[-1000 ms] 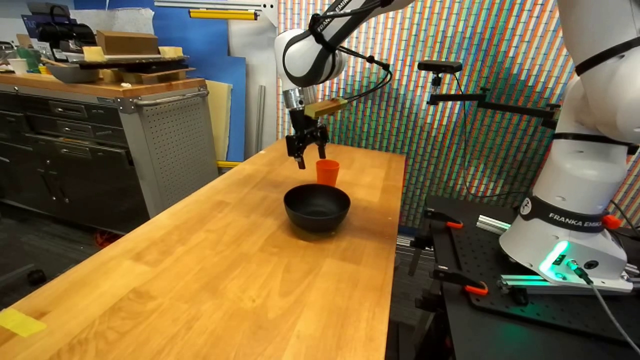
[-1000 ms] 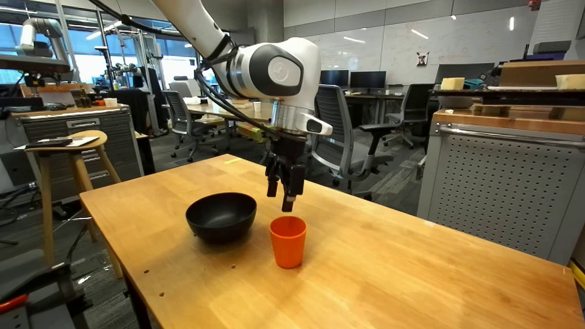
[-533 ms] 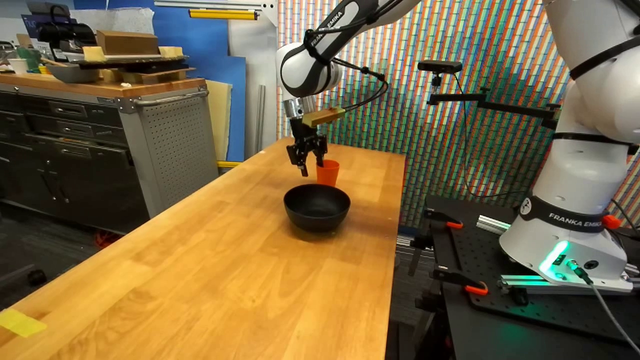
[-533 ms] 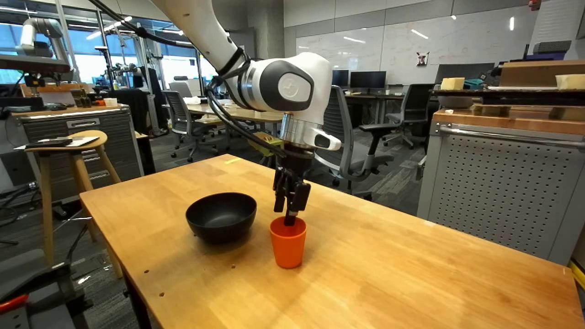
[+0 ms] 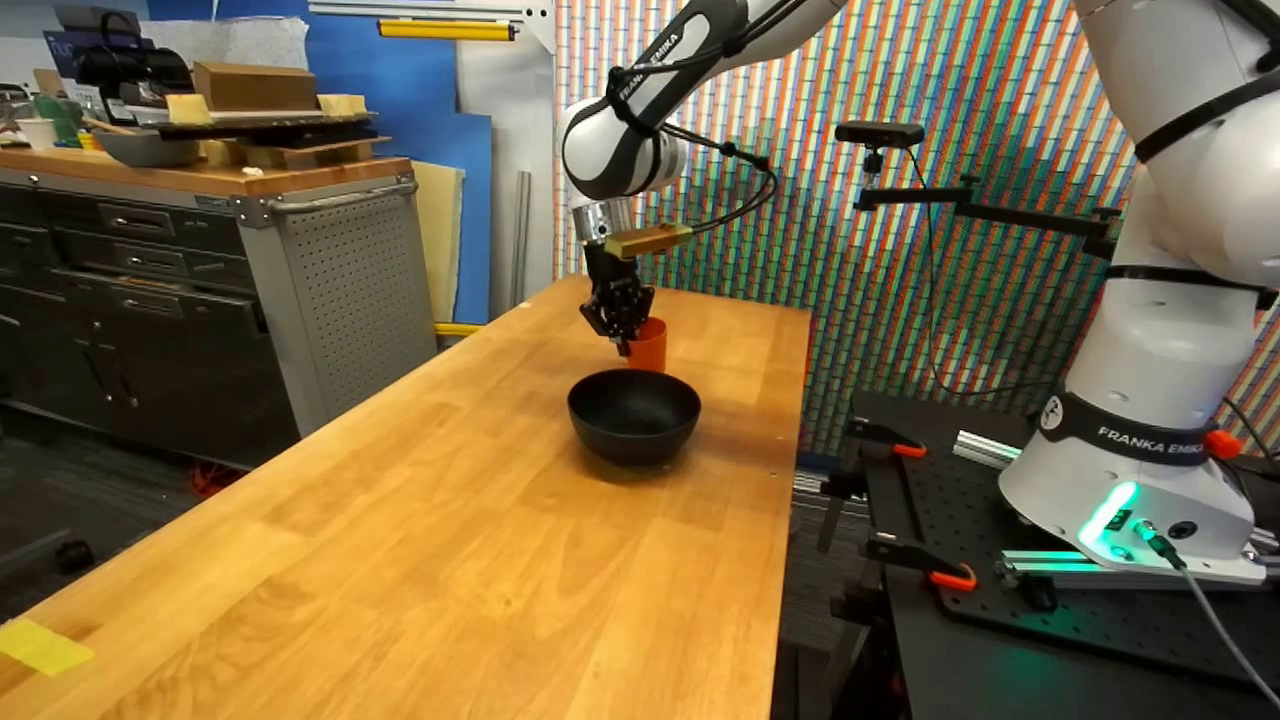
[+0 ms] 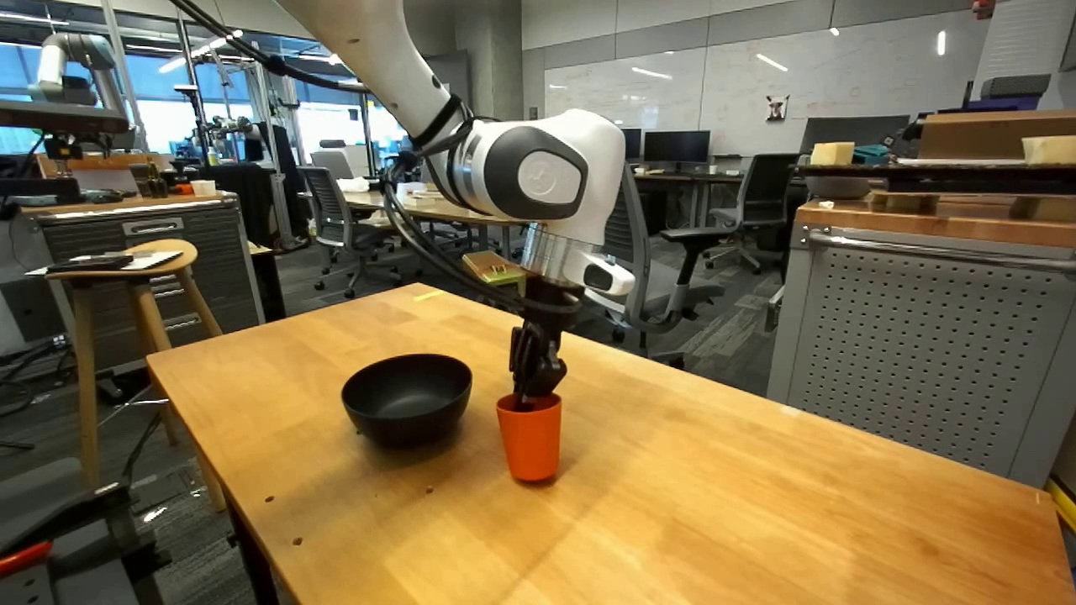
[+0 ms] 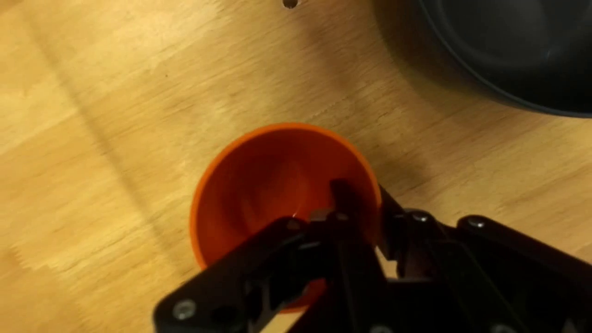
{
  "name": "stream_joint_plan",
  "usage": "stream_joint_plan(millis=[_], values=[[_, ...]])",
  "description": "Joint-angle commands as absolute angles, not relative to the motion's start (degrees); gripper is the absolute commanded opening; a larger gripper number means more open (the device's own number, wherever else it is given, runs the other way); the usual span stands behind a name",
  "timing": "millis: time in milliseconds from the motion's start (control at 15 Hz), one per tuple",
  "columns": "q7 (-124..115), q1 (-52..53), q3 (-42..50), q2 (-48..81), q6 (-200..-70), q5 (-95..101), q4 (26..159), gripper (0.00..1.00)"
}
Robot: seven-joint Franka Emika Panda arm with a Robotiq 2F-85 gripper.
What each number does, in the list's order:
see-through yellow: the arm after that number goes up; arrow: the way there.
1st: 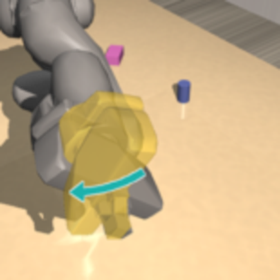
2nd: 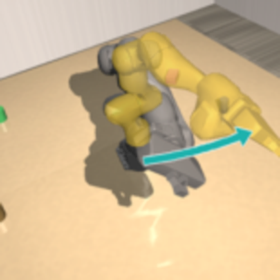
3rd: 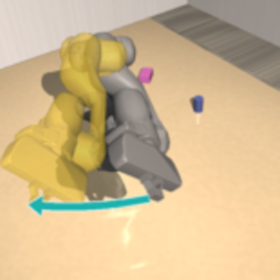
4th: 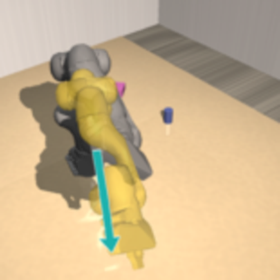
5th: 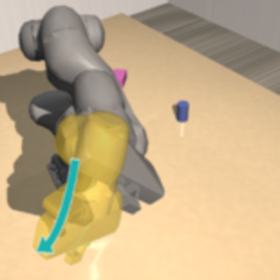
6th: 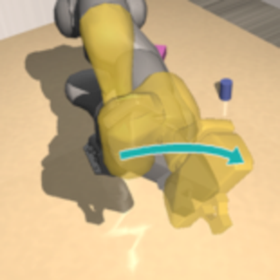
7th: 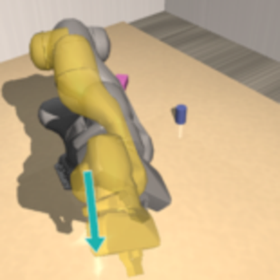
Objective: Place the orange cup in the black bowl
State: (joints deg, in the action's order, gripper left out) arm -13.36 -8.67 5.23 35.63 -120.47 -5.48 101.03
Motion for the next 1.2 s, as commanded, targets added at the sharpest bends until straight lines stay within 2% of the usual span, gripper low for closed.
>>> stream_joint_plan(millis=[0,267,600,1133], values=[[-11.8,-9.9,5.3,35.9,-119.5,-8.6,99.5,0.11],[-11.2,-10.7,5.2,36.0,-119.4,-10.5,99.5,0.15],[-10.0,-11.5,4.9,35.1,-118.5,-12.2,99.9,0.12],[-6.5,-15.4,4.4,38.8,-119.2,-18.8,98.2,0.12]])
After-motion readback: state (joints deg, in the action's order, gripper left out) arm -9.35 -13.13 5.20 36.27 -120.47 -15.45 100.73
